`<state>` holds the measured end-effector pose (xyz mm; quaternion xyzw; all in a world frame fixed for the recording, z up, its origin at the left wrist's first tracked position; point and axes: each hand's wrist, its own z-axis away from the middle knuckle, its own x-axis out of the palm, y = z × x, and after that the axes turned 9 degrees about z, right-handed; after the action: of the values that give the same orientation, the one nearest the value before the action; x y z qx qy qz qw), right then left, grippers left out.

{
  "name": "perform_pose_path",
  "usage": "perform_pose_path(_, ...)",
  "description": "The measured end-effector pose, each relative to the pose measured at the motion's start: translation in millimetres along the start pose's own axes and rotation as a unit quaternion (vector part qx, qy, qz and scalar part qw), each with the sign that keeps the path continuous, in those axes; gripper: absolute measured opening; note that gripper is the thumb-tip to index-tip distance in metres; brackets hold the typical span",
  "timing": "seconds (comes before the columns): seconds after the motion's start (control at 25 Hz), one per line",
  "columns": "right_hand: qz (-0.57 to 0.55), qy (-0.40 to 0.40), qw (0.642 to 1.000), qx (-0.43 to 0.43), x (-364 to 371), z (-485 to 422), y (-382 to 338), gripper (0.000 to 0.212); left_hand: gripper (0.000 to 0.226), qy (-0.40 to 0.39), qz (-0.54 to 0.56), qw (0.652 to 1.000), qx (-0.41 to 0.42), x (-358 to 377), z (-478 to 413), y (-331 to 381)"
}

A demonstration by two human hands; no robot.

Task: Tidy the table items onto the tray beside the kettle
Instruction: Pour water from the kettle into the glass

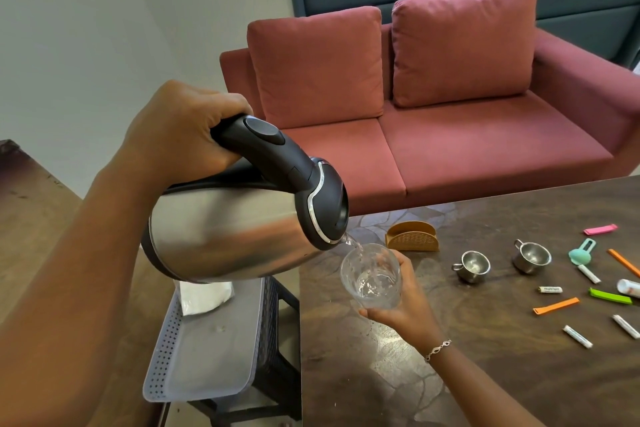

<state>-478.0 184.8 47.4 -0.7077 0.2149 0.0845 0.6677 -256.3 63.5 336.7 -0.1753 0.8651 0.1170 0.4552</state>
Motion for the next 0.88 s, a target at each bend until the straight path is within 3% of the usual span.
perform_pose_path(0.88, -0.007, -0.011, 1.000, 0.005, -2.4, 8.8, 3.9, 0.090, 0.032, -0.003, -0.014, 1.000, 0.016, 3.1, 0.2, 6.2)
